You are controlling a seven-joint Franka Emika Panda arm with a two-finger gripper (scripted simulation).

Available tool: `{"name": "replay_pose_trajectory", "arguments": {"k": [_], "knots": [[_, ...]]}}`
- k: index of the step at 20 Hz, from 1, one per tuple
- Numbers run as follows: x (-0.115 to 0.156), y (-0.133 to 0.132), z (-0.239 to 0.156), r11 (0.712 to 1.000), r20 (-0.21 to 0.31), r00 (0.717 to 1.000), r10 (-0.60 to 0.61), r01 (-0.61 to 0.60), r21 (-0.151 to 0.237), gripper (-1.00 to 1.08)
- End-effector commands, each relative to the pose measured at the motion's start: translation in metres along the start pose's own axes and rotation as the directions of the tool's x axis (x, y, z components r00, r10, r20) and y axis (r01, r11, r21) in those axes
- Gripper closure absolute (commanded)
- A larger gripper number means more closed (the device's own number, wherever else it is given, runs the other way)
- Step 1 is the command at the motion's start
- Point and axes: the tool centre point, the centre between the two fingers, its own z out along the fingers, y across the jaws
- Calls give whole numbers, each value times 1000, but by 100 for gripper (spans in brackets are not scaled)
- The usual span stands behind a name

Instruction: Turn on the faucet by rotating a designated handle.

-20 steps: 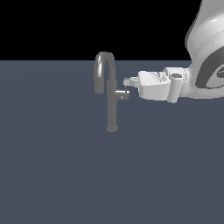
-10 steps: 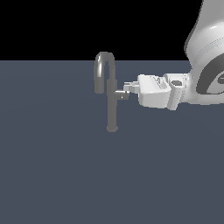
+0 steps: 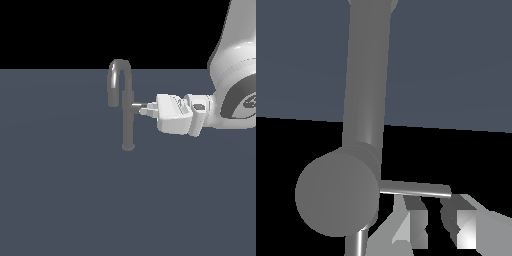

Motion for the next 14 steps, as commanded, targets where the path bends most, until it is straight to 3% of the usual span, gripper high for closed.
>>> {"name": "replay_pose_trajectory", "arguments": {"k": [1, 6, 7, 14], "knots": [[23, 4, 1, 1000, -5, 1000, 30, -30, 3, 108], [46, 6, 1, 999, -8, 999, 52, -52, 4, 108], [9, -5, 0, 1000, 7, 1000, -9, 9, -7, 108], [43, -11, 0, 1000, -2, 1000, 28, -28, -1, 108]]}}
